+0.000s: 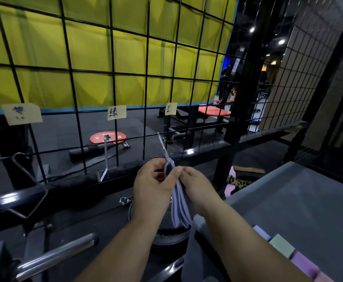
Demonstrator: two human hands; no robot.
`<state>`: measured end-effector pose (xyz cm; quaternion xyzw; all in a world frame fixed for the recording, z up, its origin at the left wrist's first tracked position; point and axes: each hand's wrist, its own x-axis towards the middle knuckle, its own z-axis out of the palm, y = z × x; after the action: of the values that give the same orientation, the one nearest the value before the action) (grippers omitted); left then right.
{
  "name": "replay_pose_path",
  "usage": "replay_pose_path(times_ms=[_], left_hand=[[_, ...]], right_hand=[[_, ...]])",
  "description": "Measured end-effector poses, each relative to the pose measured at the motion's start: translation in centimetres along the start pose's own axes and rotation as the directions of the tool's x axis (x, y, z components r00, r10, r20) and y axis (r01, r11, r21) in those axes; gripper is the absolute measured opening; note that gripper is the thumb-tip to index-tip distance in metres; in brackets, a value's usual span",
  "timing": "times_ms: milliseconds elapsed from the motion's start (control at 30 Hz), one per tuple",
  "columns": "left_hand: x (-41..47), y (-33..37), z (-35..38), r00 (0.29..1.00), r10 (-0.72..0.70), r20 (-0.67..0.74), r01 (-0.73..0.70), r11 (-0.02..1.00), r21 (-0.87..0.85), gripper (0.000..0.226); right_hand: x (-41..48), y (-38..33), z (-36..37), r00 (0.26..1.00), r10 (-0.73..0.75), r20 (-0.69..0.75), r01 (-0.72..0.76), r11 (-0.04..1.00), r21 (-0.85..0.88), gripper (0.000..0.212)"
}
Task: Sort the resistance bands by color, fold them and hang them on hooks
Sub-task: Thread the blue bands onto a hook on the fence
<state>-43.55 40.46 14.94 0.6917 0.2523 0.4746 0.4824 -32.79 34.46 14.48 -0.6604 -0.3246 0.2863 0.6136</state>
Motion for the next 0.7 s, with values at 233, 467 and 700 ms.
replay_pose_path(times_ms=[233, 467, 700], left_hand=[[-0.2, -1.2, 1.4, 1.0, -0.018, -0.013, 0.019, 0.996, 0.091, 0.04], [-1.2, -1.5, 2.5, 0.999, -0.05, -0.011, 0.051, 0.993, 0.103, 0.056], [-1.5, -1.6, 3.1, 0.996, -0.052, -0.077, 0.058, 0.996, 0.074, 0.048]], right_hand=[[-0.3, 0.3, -0.2, 0.999, 0.013, 0.03, -0.012, 1.0, -0.026, 0.033], [-0.1, 0.7, -0.5, 0.998, 0.043, 0.056, -0.041, 0.999, -0.035, 0.035], [-0.4, 0.8, -0.3, 0.996, 0.044, 0.084, -0.038, 0.997, -0.066, 0.031]])
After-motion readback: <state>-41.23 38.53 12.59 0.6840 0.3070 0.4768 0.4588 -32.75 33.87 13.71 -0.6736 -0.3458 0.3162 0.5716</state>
